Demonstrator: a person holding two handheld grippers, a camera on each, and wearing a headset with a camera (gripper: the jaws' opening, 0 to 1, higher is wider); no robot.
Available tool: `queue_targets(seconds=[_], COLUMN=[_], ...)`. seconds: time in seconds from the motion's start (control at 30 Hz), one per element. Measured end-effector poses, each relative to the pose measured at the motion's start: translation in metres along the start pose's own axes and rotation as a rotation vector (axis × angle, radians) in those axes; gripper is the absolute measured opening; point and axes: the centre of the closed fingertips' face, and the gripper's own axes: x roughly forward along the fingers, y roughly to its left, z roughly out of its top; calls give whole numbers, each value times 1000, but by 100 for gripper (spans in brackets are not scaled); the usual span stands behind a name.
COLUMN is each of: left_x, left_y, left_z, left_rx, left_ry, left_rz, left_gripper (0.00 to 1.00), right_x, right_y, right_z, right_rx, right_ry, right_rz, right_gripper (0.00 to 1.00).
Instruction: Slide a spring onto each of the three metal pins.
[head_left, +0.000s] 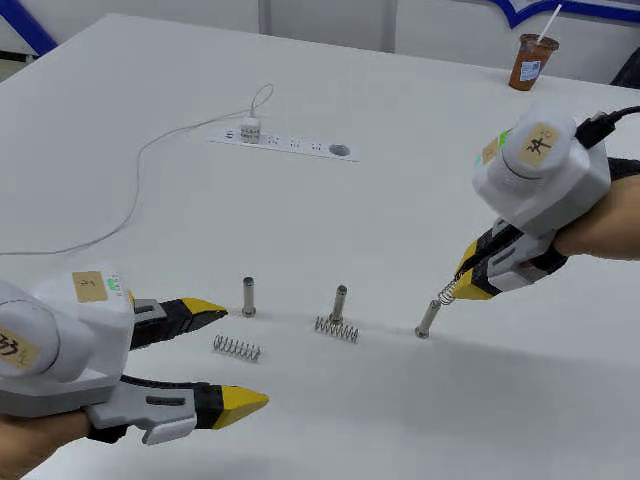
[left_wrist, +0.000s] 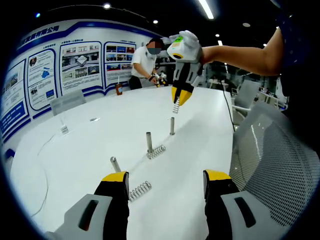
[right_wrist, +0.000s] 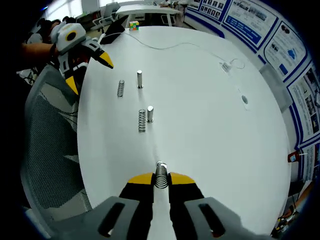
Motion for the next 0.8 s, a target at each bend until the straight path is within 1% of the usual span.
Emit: queue_targets(seconds=[0.23, 0.53, 0.8], left_x=[-1, -1, -2], left_y=[2, 2, 3], left_z=[-1, -2, -2], left_rx=[-13, -16, -19], left_ry=[0, 3, 7], left_rz=[9, 11, 13], left_gripper=[63, 63, 62], right_x=[7, 12, 22], right_y=[-1, -1, -2], right_z=[0, 0, 1], right_rx=[2, -2, -5], right_ry=[17, 31, 53], right_rz=[16, 29, 46], right_gripper=[12, 12, 12])
